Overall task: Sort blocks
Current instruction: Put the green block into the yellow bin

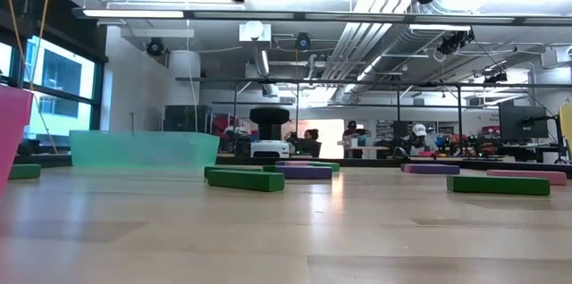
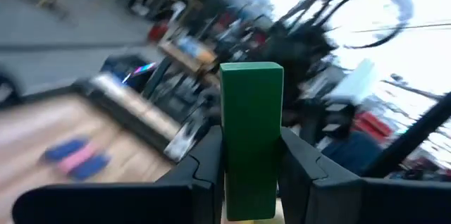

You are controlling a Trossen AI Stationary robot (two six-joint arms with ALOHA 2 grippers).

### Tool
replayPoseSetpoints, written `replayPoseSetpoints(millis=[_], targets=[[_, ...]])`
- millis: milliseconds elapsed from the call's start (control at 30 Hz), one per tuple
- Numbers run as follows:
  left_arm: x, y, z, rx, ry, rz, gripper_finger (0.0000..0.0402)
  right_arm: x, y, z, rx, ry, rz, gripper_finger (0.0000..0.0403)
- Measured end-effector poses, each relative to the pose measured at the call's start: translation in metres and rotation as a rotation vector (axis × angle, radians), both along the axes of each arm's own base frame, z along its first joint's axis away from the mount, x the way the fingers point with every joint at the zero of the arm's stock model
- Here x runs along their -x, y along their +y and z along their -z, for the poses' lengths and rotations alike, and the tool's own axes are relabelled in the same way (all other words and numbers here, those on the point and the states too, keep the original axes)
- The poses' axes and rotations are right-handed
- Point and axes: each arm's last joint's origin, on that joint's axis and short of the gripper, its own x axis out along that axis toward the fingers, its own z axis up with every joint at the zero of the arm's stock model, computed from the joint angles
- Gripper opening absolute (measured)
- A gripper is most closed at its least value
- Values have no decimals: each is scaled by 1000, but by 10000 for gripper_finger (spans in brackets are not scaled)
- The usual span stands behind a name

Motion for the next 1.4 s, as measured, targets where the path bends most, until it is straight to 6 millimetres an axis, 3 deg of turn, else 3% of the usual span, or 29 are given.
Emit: replayPoseSetpoints(millis=[200,400,633,767,867,1000,1100,1233,1400], targets=[[-12,-3,-32,-92,-81,93,65,-29,2,0,-4,-133,-9,197],[-33,-5,-32,-111,-66,162,65,-51,2,1,2,-227,13,197],[-53,-11,-22,-102,-39,217,65,-67,3,-16,85,-194,6,197],[-55,-12,-20,-83,-32,224,65,-67,3,-25,154,-107,-8,185],[-56,-12,-19,-73,-25,217,65,-66,3,-32,178,-33,-19,144],[-55,-11,-19,-97,-12,210,120,-63,2,-39,203,40,-11,69],[-55,-9,-14,-107,44,212,170,-60,2,-42,208,83,-11,68],[-54,-5,-5,-89,152,207,218,-51,10,-32,173,207,-42,68],[-46,-5,2,-72,285,211,236,-30,36,-3,195,548,-191,68]])
